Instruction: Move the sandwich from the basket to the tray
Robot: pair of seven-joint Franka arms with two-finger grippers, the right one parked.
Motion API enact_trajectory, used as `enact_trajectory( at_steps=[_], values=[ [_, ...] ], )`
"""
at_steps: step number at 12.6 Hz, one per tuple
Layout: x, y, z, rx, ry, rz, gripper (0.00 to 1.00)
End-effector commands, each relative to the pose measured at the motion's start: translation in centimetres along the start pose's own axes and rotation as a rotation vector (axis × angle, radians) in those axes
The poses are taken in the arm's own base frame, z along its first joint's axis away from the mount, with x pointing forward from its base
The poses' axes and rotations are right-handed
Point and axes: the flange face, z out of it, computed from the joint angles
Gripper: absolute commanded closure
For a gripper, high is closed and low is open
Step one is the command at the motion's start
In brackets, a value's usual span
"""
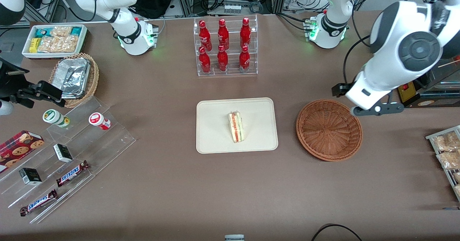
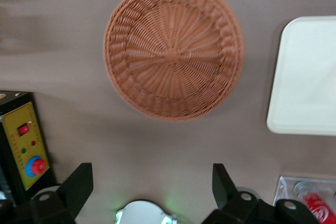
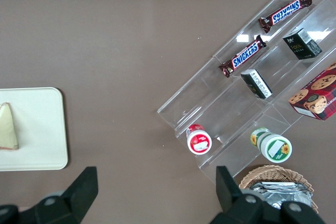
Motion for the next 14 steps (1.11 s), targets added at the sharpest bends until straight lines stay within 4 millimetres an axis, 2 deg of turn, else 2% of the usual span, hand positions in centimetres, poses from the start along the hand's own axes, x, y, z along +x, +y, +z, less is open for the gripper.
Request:
enact_trajectory(
  at_steps=[1, 4, 6, 8, 11, 14],
  values=[
    [-2.6, -3.3, -1.2, -0.021, -0.024, 0.05, 0.0],
    [-3.8, -6.8, -2.3, -0.064, -0.045, 0.046, 0.0],
    [-5.0, -7.6, -3.4, -0.066, -0.031, 0.086, 0.0],
    [-5.6, -9.6, -4.3, -0.077, -0.014, 0.082, 0.0],
    [-6.2, -10.0, -6.3, -0.07, 0.017, 0.077, 0.0],
    [-6.2, -10.1, -6.9, -0.067, 0.04, 0.075, 0.0]
  ],
)
